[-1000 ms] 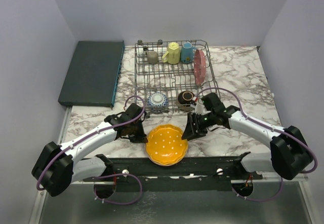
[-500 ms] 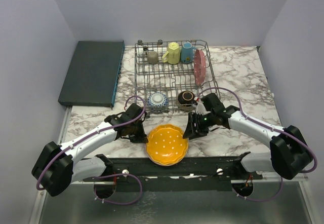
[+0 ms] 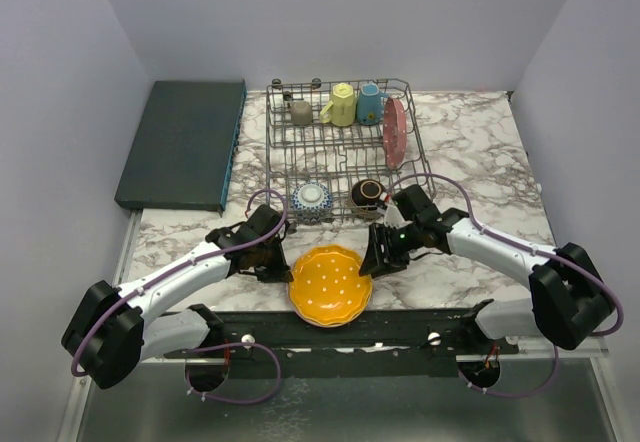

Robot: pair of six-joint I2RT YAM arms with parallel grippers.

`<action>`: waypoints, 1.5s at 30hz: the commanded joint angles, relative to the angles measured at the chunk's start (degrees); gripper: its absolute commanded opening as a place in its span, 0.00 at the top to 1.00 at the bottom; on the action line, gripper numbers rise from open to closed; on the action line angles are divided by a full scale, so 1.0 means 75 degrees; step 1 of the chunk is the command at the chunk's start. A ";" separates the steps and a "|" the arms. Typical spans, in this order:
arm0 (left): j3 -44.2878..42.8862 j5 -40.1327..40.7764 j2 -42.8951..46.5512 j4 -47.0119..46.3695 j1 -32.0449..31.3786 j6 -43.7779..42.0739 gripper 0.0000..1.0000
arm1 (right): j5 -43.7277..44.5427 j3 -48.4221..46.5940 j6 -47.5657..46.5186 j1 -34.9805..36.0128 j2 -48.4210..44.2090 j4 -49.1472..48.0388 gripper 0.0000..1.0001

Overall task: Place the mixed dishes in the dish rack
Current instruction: Pick up the plate at the center of the board.

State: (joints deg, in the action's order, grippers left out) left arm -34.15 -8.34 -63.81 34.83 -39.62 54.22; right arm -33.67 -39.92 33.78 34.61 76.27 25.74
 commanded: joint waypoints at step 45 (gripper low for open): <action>-0.0217 -0.0473 -0.0989 -0.1182 -0.0642 0.0111 1.00 | 0.0259 -0.0129 0.0193 0.0493 0.0786 -0.0493 0.50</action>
State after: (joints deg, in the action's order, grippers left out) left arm -35.57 -9.63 -69.36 31.40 -42.83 53.78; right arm -30.24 -40.86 34.87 36.97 81.12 25.45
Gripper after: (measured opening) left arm 0.091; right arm 0.503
